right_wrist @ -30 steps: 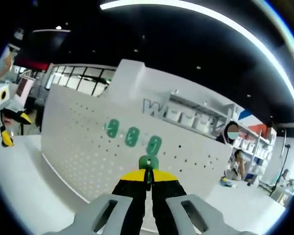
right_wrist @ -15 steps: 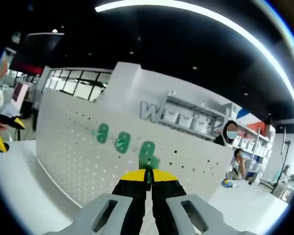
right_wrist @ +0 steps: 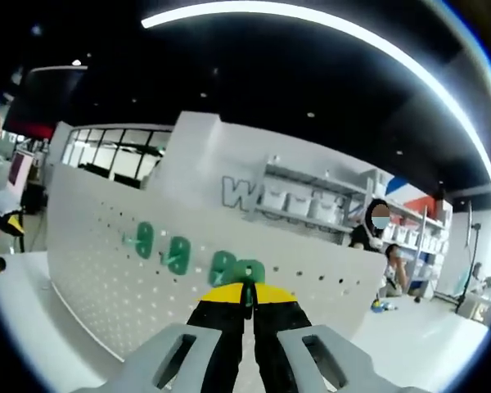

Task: Insert the hook assembly into the mounting plate slot until the hook locks in place.

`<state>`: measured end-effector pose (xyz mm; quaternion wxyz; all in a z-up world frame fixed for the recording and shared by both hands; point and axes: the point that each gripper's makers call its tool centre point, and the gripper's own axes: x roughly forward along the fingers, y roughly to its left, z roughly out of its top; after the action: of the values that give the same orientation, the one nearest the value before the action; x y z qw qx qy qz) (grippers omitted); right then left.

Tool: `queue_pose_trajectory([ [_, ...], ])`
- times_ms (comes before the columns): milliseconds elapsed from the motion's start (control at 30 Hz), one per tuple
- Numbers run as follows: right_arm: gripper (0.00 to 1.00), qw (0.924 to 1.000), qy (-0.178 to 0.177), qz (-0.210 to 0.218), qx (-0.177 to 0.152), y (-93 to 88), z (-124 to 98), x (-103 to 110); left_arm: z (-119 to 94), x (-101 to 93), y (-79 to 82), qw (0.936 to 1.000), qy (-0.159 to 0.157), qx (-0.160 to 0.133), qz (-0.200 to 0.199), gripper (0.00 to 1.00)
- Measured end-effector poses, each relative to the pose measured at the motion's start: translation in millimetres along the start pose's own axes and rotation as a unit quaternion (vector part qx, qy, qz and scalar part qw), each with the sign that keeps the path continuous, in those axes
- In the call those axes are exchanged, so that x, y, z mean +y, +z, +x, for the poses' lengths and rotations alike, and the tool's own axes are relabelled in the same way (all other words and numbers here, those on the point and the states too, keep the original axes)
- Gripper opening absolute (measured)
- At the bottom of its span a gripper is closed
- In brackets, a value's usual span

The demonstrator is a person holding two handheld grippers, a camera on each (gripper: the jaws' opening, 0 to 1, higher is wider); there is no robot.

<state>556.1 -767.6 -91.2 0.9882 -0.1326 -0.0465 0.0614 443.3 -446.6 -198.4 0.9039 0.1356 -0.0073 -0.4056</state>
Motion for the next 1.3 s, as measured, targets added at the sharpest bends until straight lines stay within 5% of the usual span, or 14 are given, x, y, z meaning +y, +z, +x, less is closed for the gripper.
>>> queue_pose_trajectory([
  [1300, 0.01, 0.9973, -0.015, 0.058, 0.043, -17.3, 32, -22, -2, 0.1, -3.4, 1.0000, -0.002, 0.007, 0.000, 0.67],
])
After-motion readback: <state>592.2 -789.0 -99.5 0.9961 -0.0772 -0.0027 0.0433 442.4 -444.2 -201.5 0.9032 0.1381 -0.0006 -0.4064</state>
